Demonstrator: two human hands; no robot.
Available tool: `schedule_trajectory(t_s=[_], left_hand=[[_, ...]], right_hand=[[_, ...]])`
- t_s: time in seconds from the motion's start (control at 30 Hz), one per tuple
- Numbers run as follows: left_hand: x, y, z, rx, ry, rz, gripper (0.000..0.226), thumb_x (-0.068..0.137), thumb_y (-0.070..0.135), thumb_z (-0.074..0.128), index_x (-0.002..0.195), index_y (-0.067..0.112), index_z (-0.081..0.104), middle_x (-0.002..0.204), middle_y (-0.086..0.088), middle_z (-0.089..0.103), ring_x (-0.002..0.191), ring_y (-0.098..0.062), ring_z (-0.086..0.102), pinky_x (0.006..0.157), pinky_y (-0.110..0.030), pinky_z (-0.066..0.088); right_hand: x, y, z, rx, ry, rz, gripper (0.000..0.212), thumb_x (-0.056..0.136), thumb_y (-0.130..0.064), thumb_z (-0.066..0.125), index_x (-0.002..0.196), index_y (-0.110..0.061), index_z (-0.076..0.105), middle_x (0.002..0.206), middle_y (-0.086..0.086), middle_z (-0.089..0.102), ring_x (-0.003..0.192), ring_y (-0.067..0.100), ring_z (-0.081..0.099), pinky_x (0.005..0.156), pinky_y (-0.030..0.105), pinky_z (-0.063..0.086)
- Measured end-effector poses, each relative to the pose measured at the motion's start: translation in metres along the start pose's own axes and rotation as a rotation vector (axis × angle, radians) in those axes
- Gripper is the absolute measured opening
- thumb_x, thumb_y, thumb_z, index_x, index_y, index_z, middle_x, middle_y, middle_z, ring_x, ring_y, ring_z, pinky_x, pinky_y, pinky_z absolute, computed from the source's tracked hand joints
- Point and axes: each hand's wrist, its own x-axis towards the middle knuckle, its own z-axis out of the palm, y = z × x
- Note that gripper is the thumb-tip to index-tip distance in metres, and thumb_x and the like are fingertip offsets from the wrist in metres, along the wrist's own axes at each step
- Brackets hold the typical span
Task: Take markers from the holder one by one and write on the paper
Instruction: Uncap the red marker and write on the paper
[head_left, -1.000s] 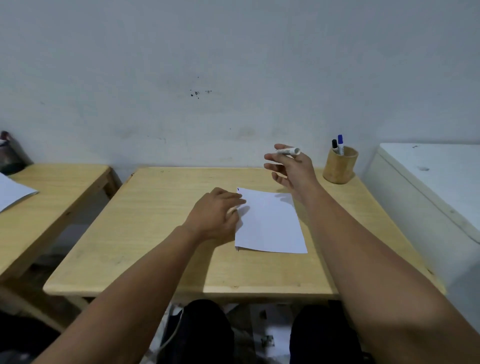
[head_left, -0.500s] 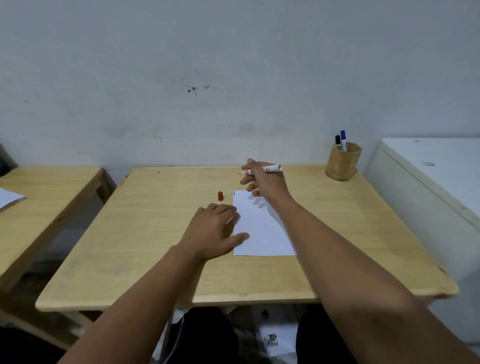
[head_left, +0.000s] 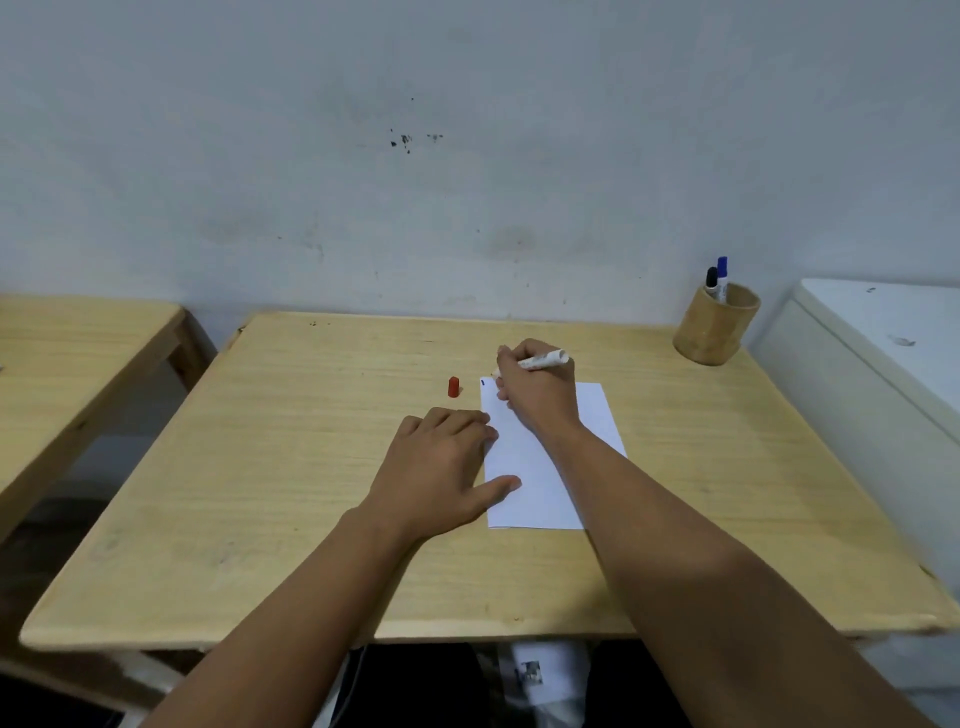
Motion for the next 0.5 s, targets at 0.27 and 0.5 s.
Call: schedule_trajectory(t_s=[0.27,0.5], left_hand=[[-0.011,-0.008,-0.003,0.06,-0.13,-0.163,0.109,0.072,0.099,0.031,0.155,0.029,0.038,0.168,0.0,0.028,0.156,-0.023,0.018,0.123,-0.064,0.005],[-0.011,-0.008,-0.01,0.05,-0.288,-0.214,0.135,0.058,0.109,0.027,0.165,0.028,0.013,0.174,0.001,-0.001,0.16,-0.022,-0.009,0.123,-0.065,-0.008]], right_hand=[[0.008,0.006,0.0,0.07,-0.021,0.043,0.034,0.09,-0.022,0.067,0.085,0.011,0.059,0.086,0.029,0.075,0.061,0.018,0.073,0.061,0.032,0.058],[0.009,0.009,0.001,0.078,-0.049,0.014,0.036,0.086,-0.028,0.077,0.072,0.001,0.063,0.076,0.02,0.078,0.063,0.021,0.073,0.065,0.037,0.061]])
